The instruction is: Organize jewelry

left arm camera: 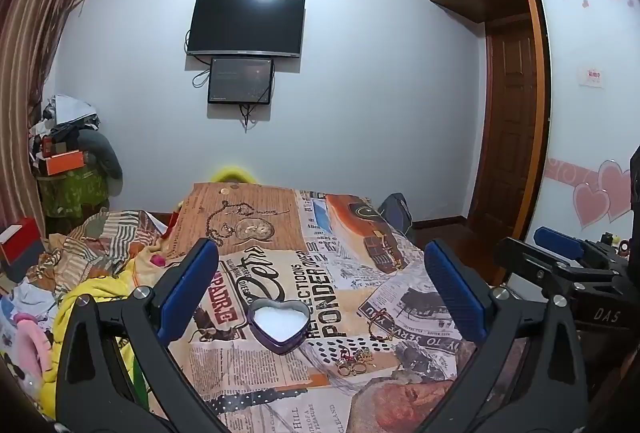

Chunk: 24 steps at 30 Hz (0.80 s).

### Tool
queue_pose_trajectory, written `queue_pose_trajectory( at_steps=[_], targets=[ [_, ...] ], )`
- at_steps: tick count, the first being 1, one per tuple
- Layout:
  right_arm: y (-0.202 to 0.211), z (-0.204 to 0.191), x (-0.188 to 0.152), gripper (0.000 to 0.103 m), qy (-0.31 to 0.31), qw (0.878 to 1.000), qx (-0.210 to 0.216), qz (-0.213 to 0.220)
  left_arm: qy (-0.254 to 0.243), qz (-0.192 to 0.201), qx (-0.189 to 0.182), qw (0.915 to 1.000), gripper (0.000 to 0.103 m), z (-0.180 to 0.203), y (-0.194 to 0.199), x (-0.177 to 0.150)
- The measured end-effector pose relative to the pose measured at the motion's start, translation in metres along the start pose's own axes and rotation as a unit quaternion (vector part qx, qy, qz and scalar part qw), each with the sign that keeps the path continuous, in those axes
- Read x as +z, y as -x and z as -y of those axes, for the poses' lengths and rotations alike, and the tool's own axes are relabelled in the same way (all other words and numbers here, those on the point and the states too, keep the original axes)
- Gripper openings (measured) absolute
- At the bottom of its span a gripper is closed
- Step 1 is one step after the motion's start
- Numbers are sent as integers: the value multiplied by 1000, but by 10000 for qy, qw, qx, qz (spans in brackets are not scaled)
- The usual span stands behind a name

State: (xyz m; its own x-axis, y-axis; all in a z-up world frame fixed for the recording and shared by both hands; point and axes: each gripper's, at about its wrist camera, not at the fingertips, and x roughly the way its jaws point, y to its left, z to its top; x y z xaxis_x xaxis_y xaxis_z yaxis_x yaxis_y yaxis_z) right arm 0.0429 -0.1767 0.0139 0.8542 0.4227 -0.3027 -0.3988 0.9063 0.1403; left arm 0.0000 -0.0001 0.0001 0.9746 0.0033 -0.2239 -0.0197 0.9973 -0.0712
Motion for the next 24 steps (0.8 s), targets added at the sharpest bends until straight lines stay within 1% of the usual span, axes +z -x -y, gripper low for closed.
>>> queue_pose_trajectory(
  at_steps=[9,12,14,24],
  targets=[
    [2,-2,0,103,25,10000,-2,-56,120,-21,-1,9999,103,-5,1,1],
    [8,-5,-1,103,28,10000,-9,-54,65,-58,36,10000,103,0,1,0],
    [-1,-1,-3,103,-8,10000,-2,-92,55,-69,36,10000,103,-2,-3,-3],
    [-3,-1,-5,103,-6,9999,-8,-110,67,-88,31,9999,103,-3,-5,-4]
  ],
)
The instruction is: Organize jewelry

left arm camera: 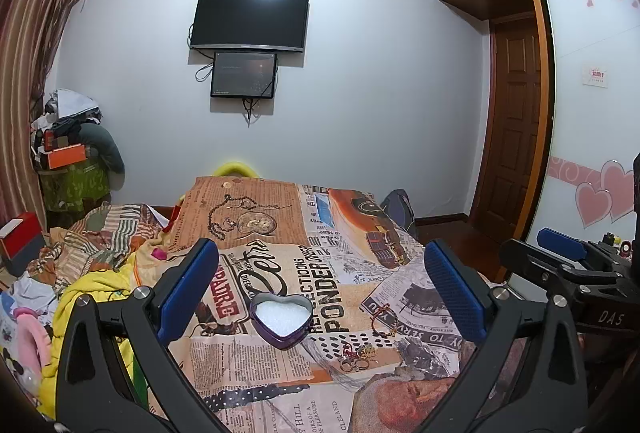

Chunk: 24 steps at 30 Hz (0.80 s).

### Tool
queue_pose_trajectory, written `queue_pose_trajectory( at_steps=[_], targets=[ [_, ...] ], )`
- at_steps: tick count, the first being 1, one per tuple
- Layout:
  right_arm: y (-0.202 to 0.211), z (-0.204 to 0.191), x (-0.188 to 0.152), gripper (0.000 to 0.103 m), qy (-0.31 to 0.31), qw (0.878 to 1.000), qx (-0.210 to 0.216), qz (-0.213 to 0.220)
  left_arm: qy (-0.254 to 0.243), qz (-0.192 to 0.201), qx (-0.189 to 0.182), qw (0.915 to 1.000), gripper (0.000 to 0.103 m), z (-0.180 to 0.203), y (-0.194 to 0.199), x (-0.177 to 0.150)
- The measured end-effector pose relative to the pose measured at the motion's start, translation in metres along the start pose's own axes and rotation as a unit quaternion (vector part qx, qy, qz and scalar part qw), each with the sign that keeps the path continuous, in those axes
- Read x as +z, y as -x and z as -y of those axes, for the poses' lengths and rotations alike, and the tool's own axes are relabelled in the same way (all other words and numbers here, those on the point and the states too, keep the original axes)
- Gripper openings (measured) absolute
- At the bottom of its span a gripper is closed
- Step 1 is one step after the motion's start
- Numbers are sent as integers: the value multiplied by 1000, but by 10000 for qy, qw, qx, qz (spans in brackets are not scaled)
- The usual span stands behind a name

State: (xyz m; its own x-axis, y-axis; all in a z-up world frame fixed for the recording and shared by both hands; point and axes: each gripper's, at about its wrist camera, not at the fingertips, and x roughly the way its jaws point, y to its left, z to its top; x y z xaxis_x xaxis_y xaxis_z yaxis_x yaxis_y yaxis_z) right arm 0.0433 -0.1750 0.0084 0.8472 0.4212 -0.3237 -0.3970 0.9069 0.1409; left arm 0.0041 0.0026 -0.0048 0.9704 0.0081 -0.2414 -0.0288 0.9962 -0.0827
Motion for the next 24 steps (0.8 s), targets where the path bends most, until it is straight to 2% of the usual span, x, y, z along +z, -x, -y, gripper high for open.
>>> queue_pose_trajectory(
  at_steps=[24],
  targets=[
    [1,0,1,103,11,10000,28,-20,-21,13,68,10000,103,-1,0,-1]
  ],
)
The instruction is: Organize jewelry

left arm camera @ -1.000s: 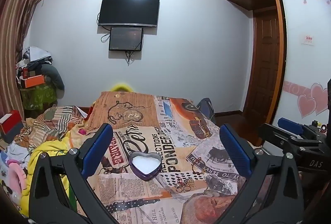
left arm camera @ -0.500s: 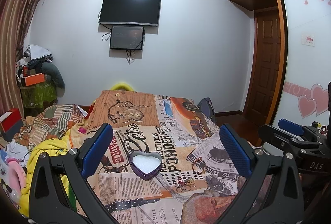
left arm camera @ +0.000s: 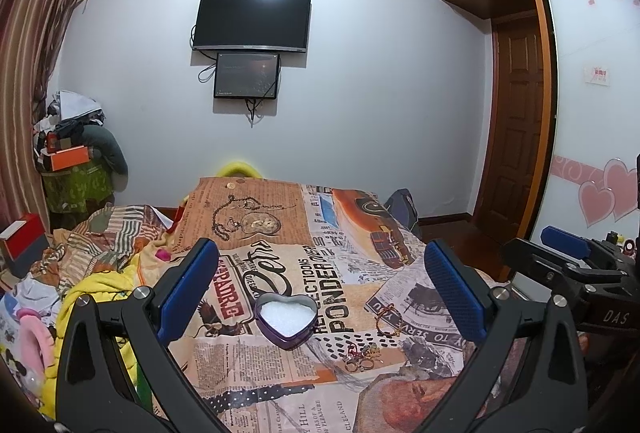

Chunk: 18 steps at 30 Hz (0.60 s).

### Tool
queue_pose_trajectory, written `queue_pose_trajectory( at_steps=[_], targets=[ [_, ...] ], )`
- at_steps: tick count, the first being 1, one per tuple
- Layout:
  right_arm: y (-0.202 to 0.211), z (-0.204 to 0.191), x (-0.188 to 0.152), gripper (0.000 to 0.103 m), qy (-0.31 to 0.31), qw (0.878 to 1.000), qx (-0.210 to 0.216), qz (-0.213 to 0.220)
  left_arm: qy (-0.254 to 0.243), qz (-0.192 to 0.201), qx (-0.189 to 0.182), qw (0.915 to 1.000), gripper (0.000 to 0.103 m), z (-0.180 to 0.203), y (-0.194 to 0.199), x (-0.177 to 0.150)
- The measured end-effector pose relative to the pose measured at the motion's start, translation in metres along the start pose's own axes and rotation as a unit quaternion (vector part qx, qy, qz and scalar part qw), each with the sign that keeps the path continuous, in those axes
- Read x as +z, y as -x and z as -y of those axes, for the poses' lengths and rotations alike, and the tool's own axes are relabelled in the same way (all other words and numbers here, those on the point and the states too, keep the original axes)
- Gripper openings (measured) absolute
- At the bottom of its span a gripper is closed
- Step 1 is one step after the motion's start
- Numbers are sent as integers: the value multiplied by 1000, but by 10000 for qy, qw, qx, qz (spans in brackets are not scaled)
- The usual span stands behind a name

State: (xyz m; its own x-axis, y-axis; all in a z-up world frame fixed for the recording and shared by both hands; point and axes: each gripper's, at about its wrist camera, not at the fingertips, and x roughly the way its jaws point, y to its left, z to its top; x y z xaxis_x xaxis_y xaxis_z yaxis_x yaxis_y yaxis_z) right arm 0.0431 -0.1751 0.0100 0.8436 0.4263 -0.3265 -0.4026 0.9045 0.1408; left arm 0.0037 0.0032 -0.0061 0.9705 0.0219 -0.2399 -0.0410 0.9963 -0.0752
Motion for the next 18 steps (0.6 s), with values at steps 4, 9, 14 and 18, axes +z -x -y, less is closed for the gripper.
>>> queue_pose_trajectory(
  at_steps=[4,9,14,18],
  targets=[
    [0,0,0,103,10,10000,0,1,-5,-1,1,10000,103,0,0,0],
    [1,-1,2,103,23,10000,4,-3,-9,4,3,10000,103,0,0,0],
    [2,-1,3,103,34,10000,0,1,-2,7,8,10000,103,0,0,0],
    [2,-3,3,103,37,10000,-4,-1,-13,2,21,10000,103,1,-1,-1]
  ],
)
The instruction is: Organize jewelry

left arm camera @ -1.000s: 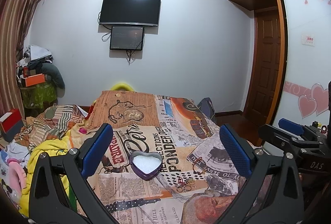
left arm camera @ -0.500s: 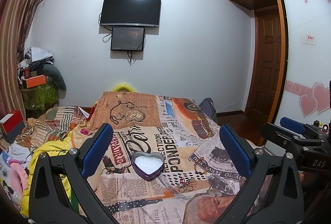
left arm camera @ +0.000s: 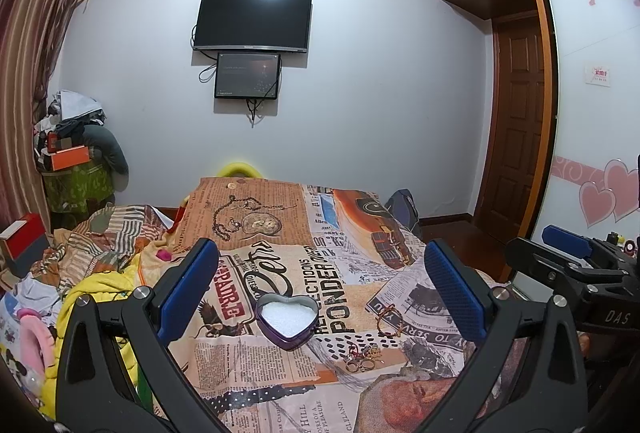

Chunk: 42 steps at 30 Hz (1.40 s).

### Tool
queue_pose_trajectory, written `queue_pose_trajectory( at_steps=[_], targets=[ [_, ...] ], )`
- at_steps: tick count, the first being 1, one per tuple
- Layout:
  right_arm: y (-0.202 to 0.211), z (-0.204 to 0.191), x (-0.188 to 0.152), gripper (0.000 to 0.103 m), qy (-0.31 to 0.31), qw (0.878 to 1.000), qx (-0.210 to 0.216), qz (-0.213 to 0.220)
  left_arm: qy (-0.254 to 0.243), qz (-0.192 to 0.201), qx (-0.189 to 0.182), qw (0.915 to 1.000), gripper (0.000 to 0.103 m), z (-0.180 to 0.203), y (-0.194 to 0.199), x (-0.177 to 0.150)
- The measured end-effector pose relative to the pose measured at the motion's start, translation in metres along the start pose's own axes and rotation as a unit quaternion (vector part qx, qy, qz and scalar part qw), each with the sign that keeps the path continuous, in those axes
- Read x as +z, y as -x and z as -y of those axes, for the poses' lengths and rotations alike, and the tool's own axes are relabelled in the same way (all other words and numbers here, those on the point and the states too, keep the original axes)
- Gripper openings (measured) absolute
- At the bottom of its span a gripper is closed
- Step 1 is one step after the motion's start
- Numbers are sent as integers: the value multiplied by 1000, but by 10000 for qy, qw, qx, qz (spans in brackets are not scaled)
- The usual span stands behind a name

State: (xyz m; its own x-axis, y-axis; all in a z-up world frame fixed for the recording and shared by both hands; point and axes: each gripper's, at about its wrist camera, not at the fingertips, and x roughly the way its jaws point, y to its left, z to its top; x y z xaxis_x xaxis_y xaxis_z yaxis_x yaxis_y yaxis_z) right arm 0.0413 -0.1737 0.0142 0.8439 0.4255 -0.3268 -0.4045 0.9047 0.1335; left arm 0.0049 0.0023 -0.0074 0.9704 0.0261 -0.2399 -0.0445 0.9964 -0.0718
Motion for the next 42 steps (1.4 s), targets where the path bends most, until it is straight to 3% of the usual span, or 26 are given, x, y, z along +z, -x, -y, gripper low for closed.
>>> queue_pose_trajectory(
  at_steps=[24,32,39,42],
  targets=[
    [-18,7,-9,103,-24,9998,-89,-180,9,-168,45,9998,103,-5,-13,-3],
    [-43,19,-29,103,81,9977,-389,-555,29,-559,68,9984,103,-12,-42,-20],
    [-76,39,-58,103,171,9908,-575,-1215,-35,-1192,7,9929,102,-13,-80,-48],
    [-88,46,-70,103,187,9870,-562,-1491,-95,-1513,-31,9884,98,-12,-99,-64]
  ],
)
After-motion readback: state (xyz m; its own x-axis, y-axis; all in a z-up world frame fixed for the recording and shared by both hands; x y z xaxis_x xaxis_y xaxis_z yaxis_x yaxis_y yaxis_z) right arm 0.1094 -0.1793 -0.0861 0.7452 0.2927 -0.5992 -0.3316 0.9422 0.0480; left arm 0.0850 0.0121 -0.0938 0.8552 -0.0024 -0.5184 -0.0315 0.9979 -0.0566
